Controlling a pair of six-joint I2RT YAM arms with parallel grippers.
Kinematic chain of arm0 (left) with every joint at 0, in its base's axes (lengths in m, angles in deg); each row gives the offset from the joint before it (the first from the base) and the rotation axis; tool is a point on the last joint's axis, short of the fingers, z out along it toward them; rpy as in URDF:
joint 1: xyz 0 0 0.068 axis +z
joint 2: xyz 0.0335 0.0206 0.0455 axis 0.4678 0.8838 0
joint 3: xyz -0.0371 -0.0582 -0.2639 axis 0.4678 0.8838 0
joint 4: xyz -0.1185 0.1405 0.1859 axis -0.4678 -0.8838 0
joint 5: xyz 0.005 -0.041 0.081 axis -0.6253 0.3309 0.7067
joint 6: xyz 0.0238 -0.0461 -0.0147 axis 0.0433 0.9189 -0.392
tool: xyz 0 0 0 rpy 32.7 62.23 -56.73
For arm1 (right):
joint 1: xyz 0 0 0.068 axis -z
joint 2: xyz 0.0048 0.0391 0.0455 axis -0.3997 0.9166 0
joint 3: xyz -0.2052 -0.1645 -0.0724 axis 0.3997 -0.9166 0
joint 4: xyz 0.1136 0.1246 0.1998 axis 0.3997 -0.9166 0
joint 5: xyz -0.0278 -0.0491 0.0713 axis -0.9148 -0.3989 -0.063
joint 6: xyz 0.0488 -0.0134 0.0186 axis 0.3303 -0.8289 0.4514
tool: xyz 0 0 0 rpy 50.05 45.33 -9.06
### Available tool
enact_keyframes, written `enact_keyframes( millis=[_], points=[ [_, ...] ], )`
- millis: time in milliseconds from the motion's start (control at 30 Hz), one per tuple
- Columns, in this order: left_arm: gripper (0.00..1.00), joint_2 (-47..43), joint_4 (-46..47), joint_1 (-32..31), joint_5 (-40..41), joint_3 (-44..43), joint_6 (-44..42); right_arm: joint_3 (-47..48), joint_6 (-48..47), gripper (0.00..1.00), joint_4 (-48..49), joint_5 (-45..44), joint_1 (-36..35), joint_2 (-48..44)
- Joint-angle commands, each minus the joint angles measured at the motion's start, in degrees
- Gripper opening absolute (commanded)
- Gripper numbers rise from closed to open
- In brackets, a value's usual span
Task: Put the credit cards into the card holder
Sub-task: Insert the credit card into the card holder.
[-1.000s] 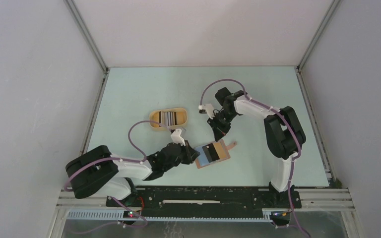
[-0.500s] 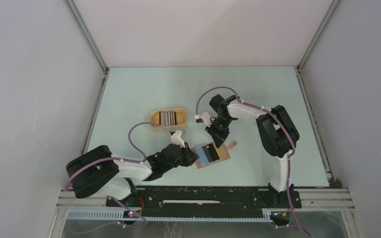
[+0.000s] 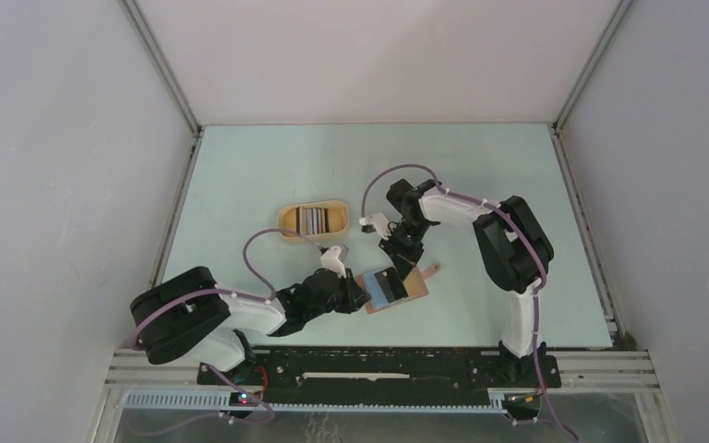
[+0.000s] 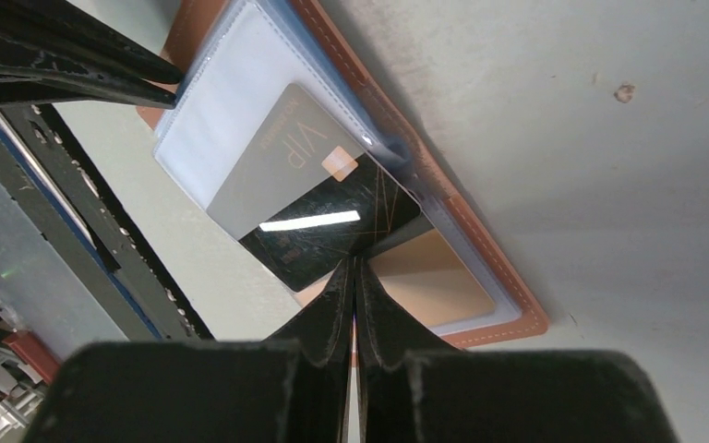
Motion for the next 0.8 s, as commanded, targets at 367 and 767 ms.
enact_keyframes(
  millis=[367, 767],
  points=[
    [0.09, 0.85, 0.78, -0.34, -1.39, -2.33, -0.43, 1.81, -0.62, 0.07, -2.11, 6.49, -0.32, 3.15],
    [0.08, 1.12, 0.77, -0.34, -1.38, -2.52, -0.61, 2.19, 0.23, 0.08, -1.61, 7.91, -0.24, 3.95]
  ],
)
